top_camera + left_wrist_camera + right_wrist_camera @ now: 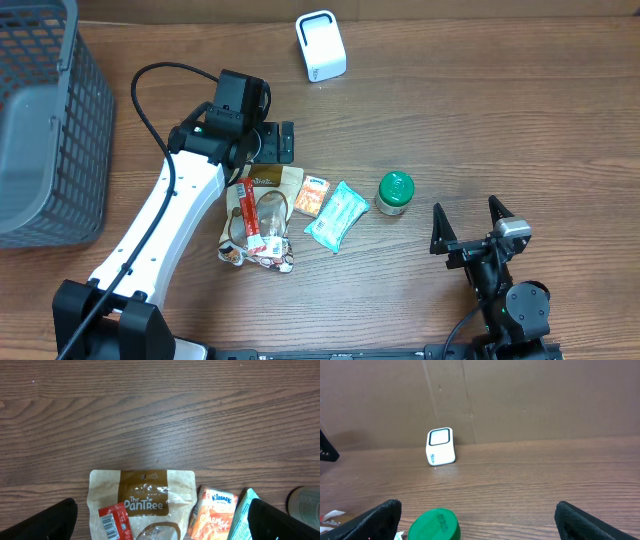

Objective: Scan the item barcode
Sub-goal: 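Raise the right gripper forward toward the green-lidded jar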

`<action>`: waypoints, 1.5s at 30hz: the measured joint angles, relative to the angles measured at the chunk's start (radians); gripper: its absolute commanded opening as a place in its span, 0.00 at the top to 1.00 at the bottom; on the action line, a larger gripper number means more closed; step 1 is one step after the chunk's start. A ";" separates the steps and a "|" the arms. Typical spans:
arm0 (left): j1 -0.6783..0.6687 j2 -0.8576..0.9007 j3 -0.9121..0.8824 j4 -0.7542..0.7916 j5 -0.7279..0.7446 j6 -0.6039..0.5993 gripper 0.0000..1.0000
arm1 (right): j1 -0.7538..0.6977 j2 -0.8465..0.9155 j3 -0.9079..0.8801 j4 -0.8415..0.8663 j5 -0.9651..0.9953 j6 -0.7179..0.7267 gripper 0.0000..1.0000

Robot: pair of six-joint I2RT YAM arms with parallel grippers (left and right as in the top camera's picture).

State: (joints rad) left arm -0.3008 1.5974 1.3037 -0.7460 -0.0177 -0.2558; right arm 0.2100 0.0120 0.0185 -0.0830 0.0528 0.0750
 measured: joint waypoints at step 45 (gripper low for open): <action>0.000 0.000 0.000 0.000 0.000 0.000 0.00 | 0.000 0.058 0.280 -0.290 -0.089 0.055 0.00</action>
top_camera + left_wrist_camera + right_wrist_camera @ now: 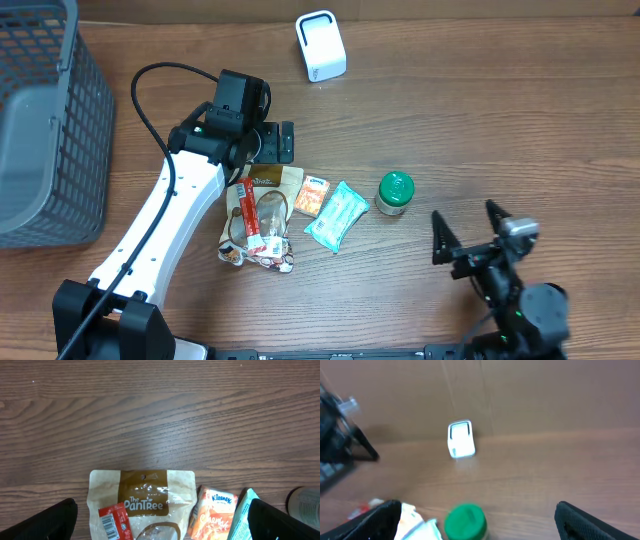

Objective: Scan the item barcode
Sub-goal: 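Raise the right gripper forward toward the green-lidded jar, then grasp the green-lidded jar with the right gripper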

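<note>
A white barcode scanner (320,45) stands at the table's far edge; the blurred right wrist view also shows the scanner (461,440). A green-lidded jar (394,193) stands right of a cluster of packets: a brown PanTree pouch (142,500), an orange Kleenex pack (214,515), a teal pack (336,215) and a red wrapper (114,520). My left gripper (278,142) hangs open just behind the pouch, holding nothing. My right gripper (466,215) is open near the front right, with the jar (465,522) ahead of it and apart.
A grey wire basket (40,120) fills the far left of the table. A brown cardboard wall (520,395) rises behind the scanner. A black cable (150,90) loops beside the left arm.
My right gripper has shifted a little toward the front right. Its view is now blurred, with the jar nearer the middle and the packets showing at its left. The left arm has not moved.
</note>
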`<action>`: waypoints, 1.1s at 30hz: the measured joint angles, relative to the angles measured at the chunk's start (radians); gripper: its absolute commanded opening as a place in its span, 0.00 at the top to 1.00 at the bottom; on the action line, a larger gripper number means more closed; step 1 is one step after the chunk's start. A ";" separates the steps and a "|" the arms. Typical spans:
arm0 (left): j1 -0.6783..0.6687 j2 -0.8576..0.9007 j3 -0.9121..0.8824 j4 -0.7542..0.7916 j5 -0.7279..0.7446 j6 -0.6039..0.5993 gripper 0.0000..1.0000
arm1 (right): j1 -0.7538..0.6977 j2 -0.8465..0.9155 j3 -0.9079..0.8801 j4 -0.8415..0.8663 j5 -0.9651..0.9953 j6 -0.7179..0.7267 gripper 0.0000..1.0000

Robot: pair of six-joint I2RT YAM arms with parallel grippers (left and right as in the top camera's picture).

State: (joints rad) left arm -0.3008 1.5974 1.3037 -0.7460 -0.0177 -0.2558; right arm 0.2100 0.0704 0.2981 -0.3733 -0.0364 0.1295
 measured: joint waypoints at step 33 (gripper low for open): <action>0.000 0.000 0.000 0.002 0.003 0.000 0.00 | 0.006 1.431 1.129 -0.862 -0.254 0.079 0.21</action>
State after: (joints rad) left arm -0.3008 1.5974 1.3033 -0.7437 -0.0143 -0.2562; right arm 0.2165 1.5017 1.4269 -1.2354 -0.2905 0.2081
